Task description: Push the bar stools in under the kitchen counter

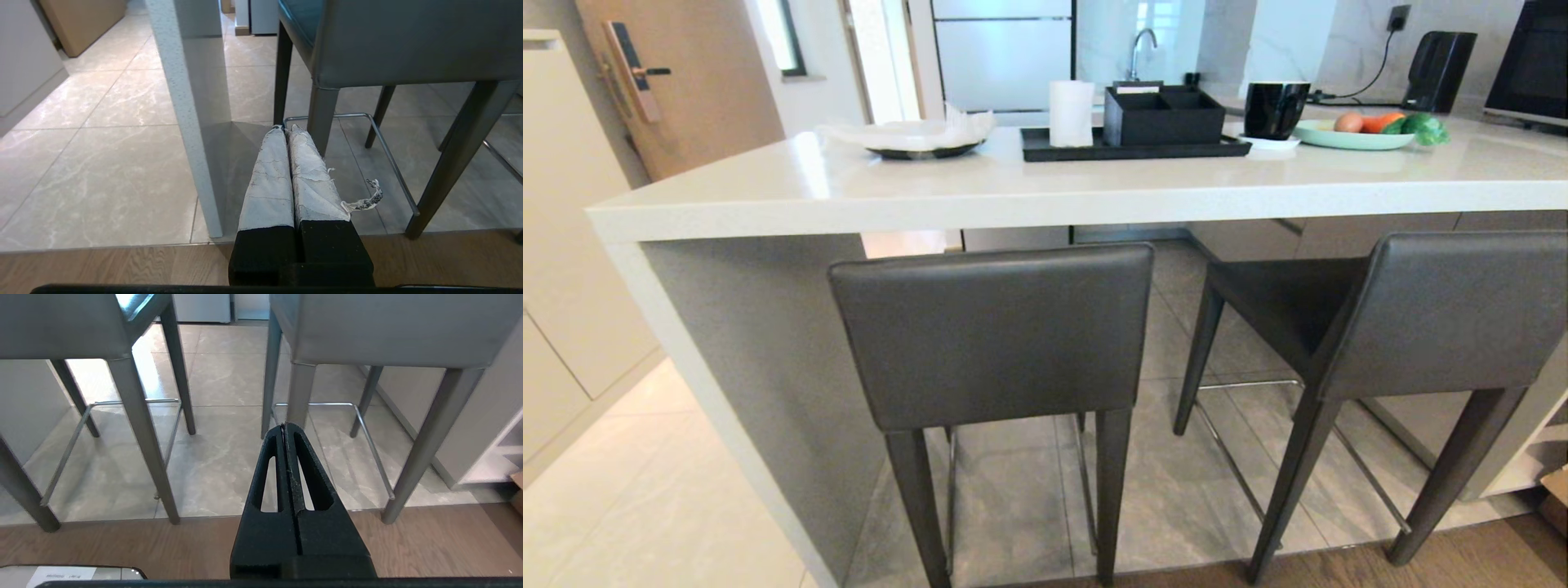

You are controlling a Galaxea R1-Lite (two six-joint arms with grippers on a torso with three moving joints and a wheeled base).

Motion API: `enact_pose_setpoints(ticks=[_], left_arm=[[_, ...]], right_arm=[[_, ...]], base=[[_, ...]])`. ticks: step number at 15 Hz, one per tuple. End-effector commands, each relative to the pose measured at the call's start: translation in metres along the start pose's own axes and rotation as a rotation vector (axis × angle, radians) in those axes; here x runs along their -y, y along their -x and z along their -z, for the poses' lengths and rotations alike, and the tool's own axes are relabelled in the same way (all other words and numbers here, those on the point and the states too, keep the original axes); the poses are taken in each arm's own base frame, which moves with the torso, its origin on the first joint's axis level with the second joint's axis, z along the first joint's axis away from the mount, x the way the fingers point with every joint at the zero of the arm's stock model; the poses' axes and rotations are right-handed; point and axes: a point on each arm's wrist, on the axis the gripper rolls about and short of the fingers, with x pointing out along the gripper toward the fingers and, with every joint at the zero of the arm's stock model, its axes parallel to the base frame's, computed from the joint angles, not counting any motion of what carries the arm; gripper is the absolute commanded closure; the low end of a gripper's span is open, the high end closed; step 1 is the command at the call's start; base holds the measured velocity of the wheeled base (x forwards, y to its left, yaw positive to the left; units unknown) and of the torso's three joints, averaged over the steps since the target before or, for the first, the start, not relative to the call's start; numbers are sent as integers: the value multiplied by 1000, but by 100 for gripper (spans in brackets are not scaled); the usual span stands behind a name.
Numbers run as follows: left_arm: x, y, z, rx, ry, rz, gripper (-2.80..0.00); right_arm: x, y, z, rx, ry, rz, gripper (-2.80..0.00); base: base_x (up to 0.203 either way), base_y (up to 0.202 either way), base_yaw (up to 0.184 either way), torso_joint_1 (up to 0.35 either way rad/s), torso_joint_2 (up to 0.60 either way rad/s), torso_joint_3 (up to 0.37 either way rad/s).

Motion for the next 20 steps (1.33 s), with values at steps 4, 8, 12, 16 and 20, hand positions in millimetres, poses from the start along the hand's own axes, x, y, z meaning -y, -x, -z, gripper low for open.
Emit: enact_pose_setpoints(ticks=[4,8,12,16,20], left_arm=[[0,0,0,-5,-1,0,0],[0,0,0,-5,-1,0,0],[0,0,0,-3,-2,0,0],[0,0,0,-3,-2,0,0],[0,0,0,-3,-2,0,0]], right_arm=[[0,0,0,-2,-1,1,0],[0,0,0,-2,-1,-1,0],[0,0,1,-3,-7,1,0],[0,0,0,-2,-23,10,0],[0,0,0,-1,-26,13,0]], base=[[0,-127,-3,4,3,3],[0,-197,0,4,1,3],[0,-195,3,0,1,3],[0,-195,2,2,1,0],[0,-195,1,2,2,3]])
